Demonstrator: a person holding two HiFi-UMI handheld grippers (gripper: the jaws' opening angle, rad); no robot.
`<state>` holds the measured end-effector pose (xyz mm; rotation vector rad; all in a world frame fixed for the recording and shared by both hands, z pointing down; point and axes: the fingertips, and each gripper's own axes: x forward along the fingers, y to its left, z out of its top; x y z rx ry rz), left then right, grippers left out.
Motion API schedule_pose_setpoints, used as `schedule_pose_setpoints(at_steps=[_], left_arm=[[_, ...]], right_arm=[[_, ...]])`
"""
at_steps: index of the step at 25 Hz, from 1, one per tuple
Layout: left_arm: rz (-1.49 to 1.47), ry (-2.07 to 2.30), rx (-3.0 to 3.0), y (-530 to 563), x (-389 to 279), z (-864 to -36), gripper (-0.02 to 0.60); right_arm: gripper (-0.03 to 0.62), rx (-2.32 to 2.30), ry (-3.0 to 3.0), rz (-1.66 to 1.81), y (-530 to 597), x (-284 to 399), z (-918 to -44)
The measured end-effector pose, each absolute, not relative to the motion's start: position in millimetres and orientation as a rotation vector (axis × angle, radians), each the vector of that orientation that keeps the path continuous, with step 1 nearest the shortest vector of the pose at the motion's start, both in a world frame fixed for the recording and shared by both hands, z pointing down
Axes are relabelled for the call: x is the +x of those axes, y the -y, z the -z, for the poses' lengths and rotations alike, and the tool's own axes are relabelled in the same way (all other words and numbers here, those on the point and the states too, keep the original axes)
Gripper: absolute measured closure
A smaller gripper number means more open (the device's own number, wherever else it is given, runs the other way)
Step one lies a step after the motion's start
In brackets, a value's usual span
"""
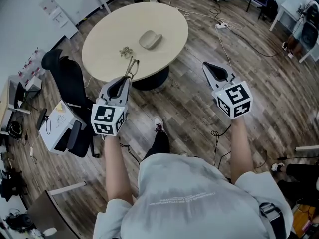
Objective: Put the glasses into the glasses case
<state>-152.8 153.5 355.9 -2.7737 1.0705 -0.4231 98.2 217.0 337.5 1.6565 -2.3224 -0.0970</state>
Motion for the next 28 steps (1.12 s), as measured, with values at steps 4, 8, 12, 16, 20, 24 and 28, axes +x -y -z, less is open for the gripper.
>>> schedule_pose_setpoints(at_steps=[4,8,12,16,20,24,28], left_arm=[[0.431,-1.059,-2.771,-111.9,-141.8,-367.2,0.555],[0.443,-1.044,-2.771,-52.9,-134.4,-380.5,0.555],[0.429,-1.035,-2.797,16.2,-126.1,-382.7,0.555],[0.420,-1.021,-2.817,81.7,-116.8,-377.3,0.555],[0.419,-0.992,-2.835,131.0,-109.1,-377.1,0.555],[0.424,-0.991,-2.881,171.1,-97.8,-387.2,0.555],[0.443,-0.909,-2.960,196.1,-79.9,-406.0,0.555]], right_arm=[[0.594,1.646,2.304,0.107,-176.7,106.5,-344.5],[0.594,1.646,2.266,0.119,-122.1,112.8,-351.3],[0.594,1.644,2.231,0.121,-61.2,116.7,-349.0],[0.594,1.668,2.209,0.118,-5.3,122.8,-341.5],[0.594,1.675,2.180,0.107,35.6,124.2,-344.2],[0.594,1.673,2.158,0.067,67.0,129.1,-354.1],[0.594,1.683,2.125,0.027,93.0,136.3,-368.2]])
